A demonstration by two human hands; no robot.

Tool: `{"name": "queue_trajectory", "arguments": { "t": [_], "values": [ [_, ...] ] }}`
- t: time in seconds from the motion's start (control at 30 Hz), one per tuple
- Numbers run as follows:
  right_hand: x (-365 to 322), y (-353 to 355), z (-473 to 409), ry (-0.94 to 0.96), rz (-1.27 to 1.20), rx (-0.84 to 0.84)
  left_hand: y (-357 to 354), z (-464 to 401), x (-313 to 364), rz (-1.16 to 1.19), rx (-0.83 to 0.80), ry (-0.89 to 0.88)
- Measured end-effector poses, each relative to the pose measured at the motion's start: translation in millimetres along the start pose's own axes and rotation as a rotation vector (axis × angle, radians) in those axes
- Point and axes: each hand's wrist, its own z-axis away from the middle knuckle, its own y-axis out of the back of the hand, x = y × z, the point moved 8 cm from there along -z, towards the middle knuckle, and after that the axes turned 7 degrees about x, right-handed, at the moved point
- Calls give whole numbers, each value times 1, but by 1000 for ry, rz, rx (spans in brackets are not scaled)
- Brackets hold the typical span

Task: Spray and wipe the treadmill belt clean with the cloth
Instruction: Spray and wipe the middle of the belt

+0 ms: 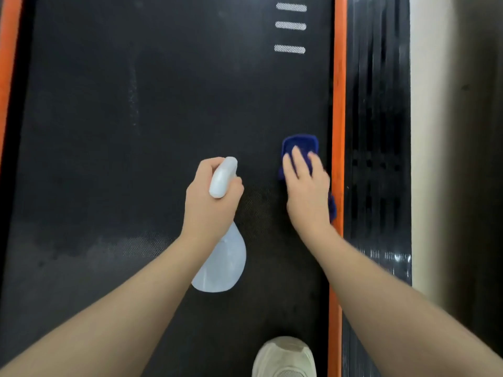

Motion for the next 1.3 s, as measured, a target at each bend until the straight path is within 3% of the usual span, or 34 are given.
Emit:
{"name": "queue_trajectory", "arguments": {
  "t": [0.07,0.13,0.2,0.37,0.43,0.53,0.6,0.67,0.73,0.8,0.97,1.03,1.1,1.17,1.23,1.3],
  "values": [
    [-27,9,46,143,-103,11,3,-1,0,12,-16,29],
    [-50,11,77,265,-149,-88,9,2,-12,-20,-31,101],
    [-53,9,58,333,-179,-88,15,7,-28,-39,-18,162],
    [-31,-3,-22,115,-111,-23,25,11,-43,-24,6,187],
    [-51,6,17,185,-130,-47,33,12,-42,-11,0,185],
    [-86,17,86,378,-269,-244,43,17,-44,-27,-50,171],
    [-89,12,80,471,-307,-269,48,20,-46,-75,-89,148],
    [-82,2,42,447,-243,-215,52,17,-52,-110,-106,133],
    [-72,-4,15,299,-170,-160,57,16,-60,-148,-108,141],
    [-73,-4,36,242,-163,-137,63,18,-65,-169,-103,154],
    [-84,-2,129,498,-264,-317,71,36,-66,-219,-159,138],
    [-74,-12,99,382,-231,-325,67,37,-65,-225,-169,108],
    [-52,-2,52,191,-168,-207,54,40,-65,-264,-219,75],
    [-32,28,32,174,-147,-60,32,47,-61,-290,-303,50],
    [-10,53,40,166,-214,12,9,53,-56,-257,-341,51],
    [14,66,56,-41,-333,1,-11,55,-51,-221,-324,83]
  ]
}}
